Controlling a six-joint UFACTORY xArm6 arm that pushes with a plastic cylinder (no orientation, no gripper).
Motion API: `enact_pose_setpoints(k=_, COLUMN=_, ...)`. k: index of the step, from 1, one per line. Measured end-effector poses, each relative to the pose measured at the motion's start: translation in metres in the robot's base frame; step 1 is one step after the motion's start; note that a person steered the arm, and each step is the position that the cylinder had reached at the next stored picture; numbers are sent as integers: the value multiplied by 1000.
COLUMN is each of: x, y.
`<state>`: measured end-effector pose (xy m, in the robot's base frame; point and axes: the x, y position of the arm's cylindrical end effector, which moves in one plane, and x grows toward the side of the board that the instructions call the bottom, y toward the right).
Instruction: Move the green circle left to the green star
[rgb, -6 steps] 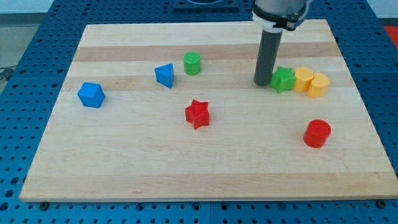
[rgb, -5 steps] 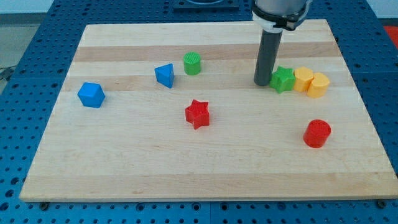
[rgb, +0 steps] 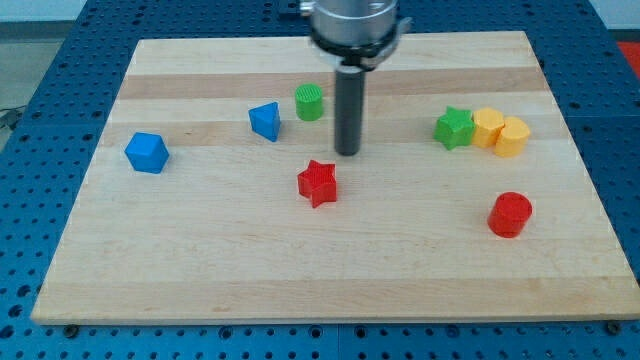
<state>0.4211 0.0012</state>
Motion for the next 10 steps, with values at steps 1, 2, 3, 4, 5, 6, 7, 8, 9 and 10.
enact_pose_setpoints(k=1, x=0, y=-1)
enact_pose_setpoints(k=2, x=-8, y=-25)
enact_pose_setpoints(k=3, x=-15, y=-35)
enact_pose_setpoints(k=4, x=-18, y=-40)
enact_pose_setpoints(k=5, x=-41, y=-56)
enact_pose_setpoints(k=6, x=-41, y=-56)
enact_pose_setpoints(k=7, x=-65, y=-56)
enact_pose_setpoints(k=8, x=-92, y=-56)
enact_pose_setpoints(k=9, x=-97, y=-56)
enact_pose_setpoints(k=10, x=-89, y=-20)
